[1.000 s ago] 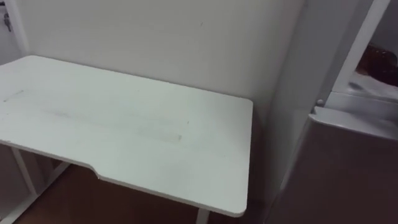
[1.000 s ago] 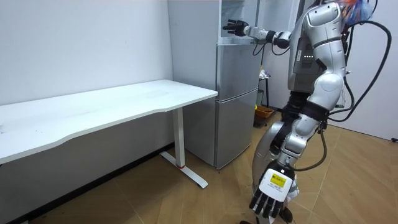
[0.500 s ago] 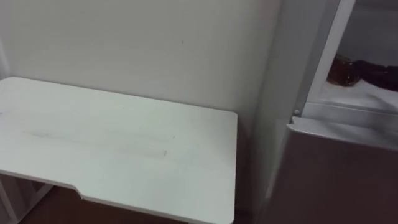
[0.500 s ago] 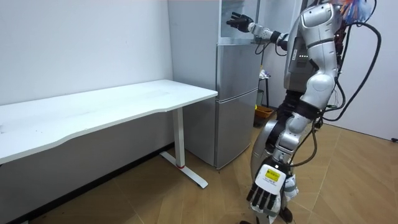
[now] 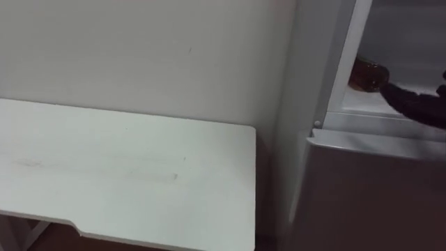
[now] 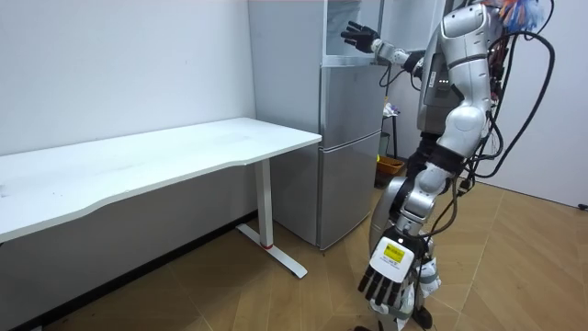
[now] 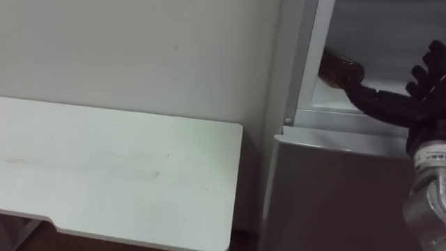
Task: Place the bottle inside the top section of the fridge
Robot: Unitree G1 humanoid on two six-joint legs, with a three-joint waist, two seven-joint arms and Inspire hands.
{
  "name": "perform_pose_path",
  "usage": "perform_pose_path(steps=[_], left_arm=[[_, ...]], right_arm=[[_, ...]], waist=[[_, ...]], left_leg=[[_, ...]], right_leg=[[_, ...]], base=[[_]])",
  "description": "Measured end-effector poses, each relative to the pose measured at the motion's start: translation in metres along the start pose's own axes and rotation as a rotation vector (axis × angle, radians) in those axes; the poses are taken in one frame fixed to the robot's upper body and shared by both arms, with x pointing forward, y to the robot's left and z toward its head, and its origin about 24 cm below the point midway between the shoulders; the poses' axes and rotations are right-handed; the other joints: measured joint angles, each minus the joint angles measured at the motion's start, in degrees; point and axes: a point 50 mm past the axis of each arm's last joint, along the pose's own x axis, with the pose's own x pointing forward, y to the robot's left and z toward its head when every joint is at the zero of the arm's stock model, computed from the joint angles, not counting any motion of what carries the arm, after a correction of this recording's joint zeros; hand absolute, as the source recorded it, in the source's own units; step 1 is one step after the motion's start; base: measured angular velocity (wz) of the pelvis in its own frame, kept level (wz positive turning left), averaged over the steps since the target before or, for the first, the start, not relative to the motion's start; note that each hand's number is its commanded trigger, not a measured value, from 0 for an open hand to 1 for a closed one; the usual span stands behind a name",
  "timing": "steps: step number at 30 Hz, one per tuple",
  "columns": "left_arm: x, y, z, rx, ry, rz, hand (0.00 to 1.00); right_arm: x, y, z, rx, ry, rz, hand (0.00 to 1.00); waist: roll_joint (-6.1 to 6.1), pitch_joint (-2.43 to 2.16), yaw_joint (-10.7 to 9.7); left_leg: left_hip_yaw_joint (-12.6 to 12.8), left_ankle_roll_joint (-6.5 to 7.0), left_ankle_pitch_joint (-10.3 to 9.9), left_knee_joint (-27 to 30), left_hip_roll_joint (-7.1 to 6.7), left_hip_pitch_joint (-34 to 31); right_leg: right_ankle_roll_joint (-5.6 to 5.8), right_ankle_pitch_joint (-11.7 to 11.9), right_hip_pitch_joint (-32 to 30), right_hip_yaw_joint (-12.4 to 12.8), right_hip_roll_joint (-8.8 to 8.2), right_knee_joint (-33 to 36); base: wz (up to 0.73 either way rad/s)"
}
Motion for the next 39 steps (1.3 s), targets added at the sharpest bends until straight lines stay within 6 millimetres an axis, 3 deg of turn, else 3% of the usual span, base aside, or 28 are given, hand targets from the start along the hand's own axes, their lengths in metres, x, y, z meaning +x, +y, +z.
perform_pose_path(steps=[7, 13, 17, 25, 32, 35, 37, 39], left_arm=[[0.001, -0.009, -0.006, -0.003, 0.02, -0.001, 0.0], [0.0, -0.02, -0.005, -0.018, -0.007, -0.026, 0.0], [0.0, -0.023, -0.001, -0.023, -0.031, -0.04, 0.0], [0.0, -0.03, -0.01, -0.028, -0.005, -0.065, 0.0], [-0.001, -0.034, -0.021, -0.011, 0.033, -0.076, 0.0], [-0.001, -0.038, -0.022, -0.02, 0.036, -0.08, 0.0], [-0.001, -0.042, -0.018, -0.025, 0.026, -0.091, 0.0], [-0.001, -0.046, -0.013, -0.028, 0.012, -0.1, 0.0]], right_arm=[[-0.022, 0.006, -0.009, 0.001, -0.034, 0.025, 0.0], [-0.05, 0.008, -0.025, 0.061, -0.01, 0.083, 0.0], [-0.059, 0.013, -0.025, 0.202, 0.001, 0.119, 0.0], [-0.081, 0.013, -0.036, 0.493, 0.065, 0.197, 0.0], [-0.106, 0.002, -0.064, 0.69, 0.179, 0.175, 0.0], [-0.121, -0.012, -0.091, 0.713, 0.271, 0.117, 0.0], [-0.133, -0.021, -0.108, 0.732, 0.349, 0.056, 0.0], [-0.152, -0.035, -0.125, 0.743, 0.434, -0.025, 0.0]], waist=[[0.8, 0.01, 0.24], [2.19, 0.46, 0.3], [3.32, -0.01, -0.02], [3.68, 0.12, -0.44], [4.2, 0.04, -1.51], [5.01, -0.31, -1.56], [5.45, -0.18, -1.57], [6.0, -0.48, -1.58]], left_leg=[[1.01, -0.03, -0.07, -0.86, 0.09, 1.23], [2.47, 0.11, -0.45, -0.92, 0.18, 1.74], [3.2, 0.14, -0.66, -1.21, 0.19, 2.35], [4.0, 0.21, -1.19, -1.29, 0.26, 2.84], [4.59, 0.33, -1.65, -0.93, 0.27, 3.04], [5.15, 0.42, -1.82, -0.91, 0.29, 3.2], [5.47, 0.49, -1.87, -0.89, 0.3, 3.1], [5.92, 0.57, -1.92, -0.9, 0.28, 2.71]], right_leg=[[0.07, -0.06, 0.11, 0.93, 0.04, -0.02], [0.15, -0.04, -0.22, 2.26, 0.02, -0.01], [0.29, -0.07, 0.01, 3.13, 0.07, -0.04], [0.46, -0.18, -0.09, 3.76, 0.04, -0.03], [0.63, -0.18, 0.03, 4.33, 0.01, -0.03], [0.67, -0.16, -0.16, 4.96, 0.0, 0.14], [0.77, -0.1, -0.41, 5.39, 0.0, 0.18], [0.87, -0.07, -1.09, 5.91, -0.01, 0.25]], base=[[-0.09], [-0.13], [-0.1], [-0.05], [-0.03], [-0.1], [-0.1], [-0.1]])
